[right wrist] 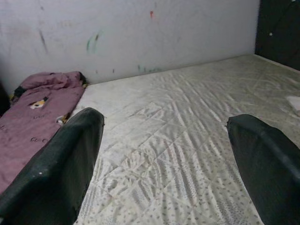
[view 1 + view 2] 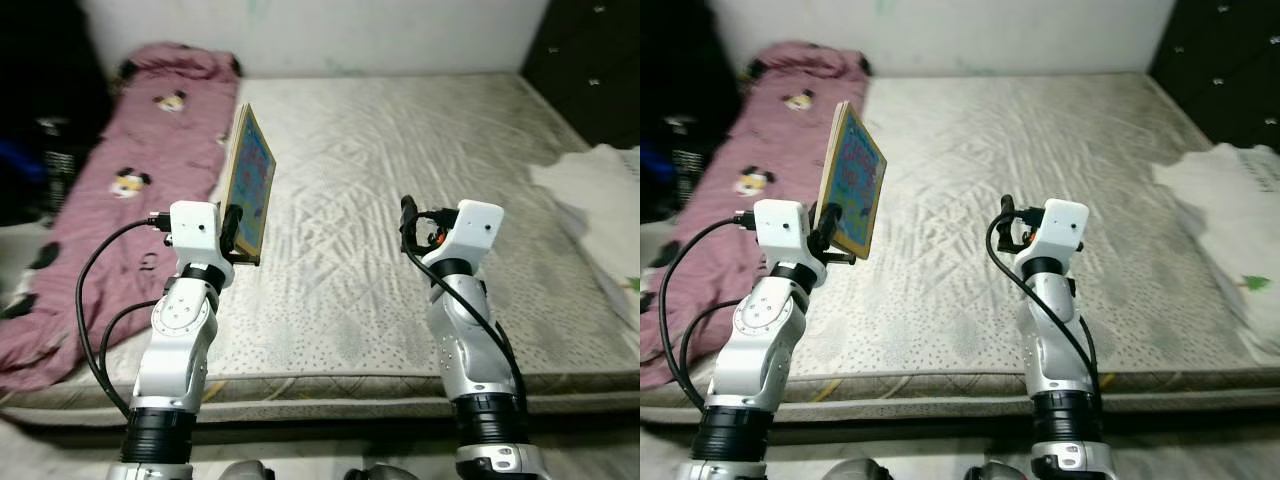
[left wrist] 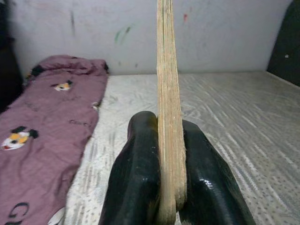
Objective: Clean up the room
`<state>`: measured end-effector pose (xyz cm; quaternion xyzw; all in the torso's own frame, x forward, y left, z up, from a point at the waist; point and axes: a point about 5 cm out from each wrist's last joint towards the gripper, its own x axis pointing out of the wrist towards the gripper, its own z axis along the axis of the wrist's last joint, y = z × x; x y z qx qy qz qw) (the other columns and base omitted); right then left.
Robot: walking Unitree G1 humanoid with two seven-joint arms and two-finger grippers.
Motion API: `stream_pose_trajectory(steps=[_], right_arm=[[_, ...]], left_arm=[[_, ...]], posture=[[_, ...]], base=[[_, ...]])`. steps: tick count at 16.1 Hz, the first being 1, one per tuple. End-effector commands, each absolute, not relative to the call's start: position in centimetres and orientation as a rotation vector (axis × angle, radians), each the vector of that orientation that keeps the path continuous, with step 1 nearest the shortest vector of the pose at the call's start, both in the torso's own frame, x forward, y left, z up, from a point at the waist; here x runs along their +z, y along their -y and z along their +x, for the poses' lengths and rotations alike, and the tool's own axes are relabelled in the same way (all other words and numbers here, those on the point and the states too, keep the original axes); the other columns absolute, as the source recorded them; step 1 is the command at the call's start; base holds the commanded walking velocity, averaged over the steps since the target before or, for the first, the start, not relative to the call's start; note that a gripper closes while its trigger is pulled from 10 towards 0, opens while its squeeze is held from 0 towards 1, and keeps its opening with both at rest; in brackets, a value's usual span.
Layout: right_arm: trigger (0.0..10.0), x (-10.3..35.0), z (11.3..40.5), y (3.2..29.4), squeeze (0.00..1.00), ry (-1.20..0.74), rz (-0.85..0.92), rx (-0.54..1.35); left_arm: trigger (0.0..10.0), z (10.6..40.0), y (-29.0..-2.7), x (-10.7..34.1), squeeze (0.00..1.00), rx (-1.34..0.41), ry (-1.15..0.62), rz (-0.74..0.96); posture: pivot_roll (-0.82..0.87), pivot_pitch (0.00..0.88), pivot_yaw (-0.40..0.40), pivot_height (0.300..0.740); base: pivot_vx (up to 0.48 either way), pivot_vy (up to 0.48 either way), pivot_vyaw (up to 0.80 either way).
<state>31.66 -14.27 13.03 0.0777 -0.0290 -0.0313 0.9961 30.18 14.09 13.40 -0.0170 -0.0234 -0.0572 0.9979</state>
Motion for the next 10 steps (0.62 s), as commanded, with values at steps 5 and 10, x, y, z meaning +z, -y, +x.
stream_pose_trajectory(steps=[5,10], right_arm=[[10.0,13.29,31.92,13.86,0.0,0.063,0.152,-0.049],[10.0,13.29,32.01,13.79,0.0,0.063,0.147,-0.048]], left_arm=[[10.0,30.3,-14.79,14.78,0.0,-0.087,0.125,-0.046],[10.0,30.41,-14.79,14.71,0.0,-0.094,0.121,-0.04]], posture=[[0.04,0.0,0.036,0.74],[0.03,0.0,0.038,0.74]], base=[[0.0,0.0,0.0],[0.0,0.0,0.0]])
